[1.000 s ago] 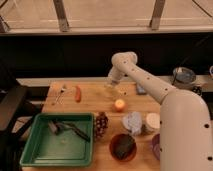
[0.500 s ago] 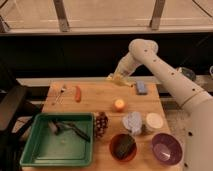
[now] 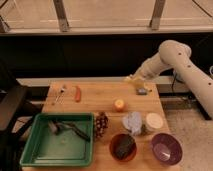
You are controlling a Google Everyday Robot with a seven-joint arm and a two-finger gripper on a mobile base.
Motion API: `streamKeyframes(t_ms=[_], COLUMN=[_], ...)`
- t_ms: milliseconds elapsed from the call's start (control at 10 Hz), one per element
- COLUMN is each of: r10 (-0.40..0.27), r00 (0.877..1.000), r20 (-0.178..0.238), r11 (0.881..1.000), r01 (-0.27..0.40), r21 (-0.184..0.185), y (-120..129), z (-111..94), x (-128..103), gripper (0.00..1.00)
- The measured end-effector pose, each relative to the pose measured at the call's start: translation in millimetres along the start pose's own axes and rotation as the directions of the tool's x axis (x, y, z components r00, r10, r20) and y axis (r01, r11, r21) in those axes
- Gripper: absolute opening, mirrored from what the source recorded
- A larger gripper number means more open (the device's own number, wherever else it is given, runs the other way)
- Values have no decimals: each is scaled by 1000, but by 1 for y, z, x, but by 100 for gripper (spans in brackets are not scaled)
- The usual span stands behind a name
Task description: Place banana in paper cup
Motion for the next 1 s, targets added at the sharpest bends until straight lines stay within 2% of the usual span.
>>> streamKeyframes(t_ms=[200, 500, 1000], r10=[54, 118, 218], r00=[998, 991, 965], r20=[-19, -60, -144], r11=[998, 991, 967], r01=[-55, -121, -234], r21=[-14, -56, -104], y=[26, 56, 87], z=[-10, -7, -1], x=[21, 47, 91], gripper=[0, 0, 0])
